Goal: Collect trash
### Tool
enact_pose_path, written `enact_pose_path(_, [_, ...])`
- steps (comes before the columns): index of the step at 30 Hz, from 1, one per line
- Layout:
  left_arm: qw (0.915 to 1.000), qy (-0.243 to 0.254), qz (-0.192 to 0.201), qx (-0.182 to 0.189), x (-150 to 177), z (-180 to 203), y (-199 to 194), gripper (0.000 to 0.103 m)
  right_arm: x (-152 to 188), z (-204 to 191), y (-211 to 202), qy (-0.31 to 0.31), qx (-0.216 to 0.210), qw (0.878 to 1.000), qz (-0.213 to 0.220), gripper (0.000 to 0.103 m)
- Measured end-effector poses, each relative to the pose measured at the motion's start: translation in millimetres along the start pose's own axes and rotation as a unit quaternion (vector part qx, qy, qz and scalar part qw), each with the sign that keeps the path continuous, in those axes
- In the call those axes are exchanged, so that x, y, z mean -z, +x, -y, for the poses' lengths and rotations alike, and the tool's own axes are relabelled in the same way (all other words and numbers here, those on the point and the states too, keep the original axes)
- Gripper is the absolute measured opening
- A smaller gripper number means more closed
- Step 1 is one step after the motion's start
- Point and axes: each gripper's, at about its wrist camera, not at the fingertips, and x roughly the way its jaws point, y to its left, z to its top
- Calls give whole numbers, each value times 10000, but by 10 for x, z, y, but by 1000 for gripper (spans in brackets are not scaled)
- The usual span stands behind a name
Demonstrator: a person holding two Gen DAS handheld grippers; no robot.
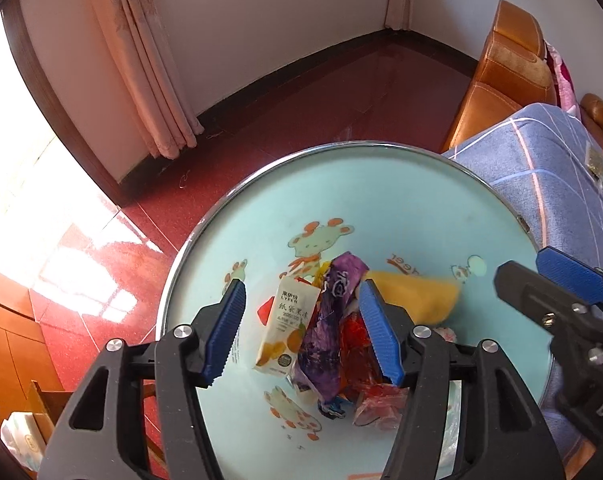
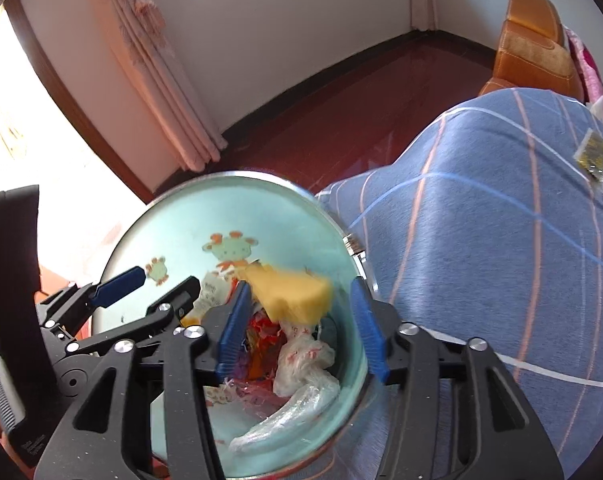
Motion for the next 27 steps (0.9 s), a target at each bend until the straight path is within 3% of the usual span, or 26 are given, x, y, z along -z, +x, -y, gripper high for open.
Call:
enact_pose_path(3, [10000,15,31,-49,7,-20,-28,59,7,43,-114,52,67,9998,152,52])
enact_pose_path(7, [9999,-31,81,-140,24,-21,-81,68,52,47,-236,-118,385,9985,384,52])
enact_pose_path(13, [9992,-31,273,-292,74,-48,-278,82,168,122,-290,-47,400,9986,332,54])
enact_pose_path(17, [9979,-38,478,-441,169,-42,-488,97,296,166,-448,25,392,9983,420,66])
enact_pose_path(21, [9973,-20,599,-427,326,-24,-669,97,443,185,-642,58,413,9974,591,81])
enact_pose_path(27, [9954,-121,858,-408,593,-69,-1044,97,667,202,-870,217,319,9967,708,87])
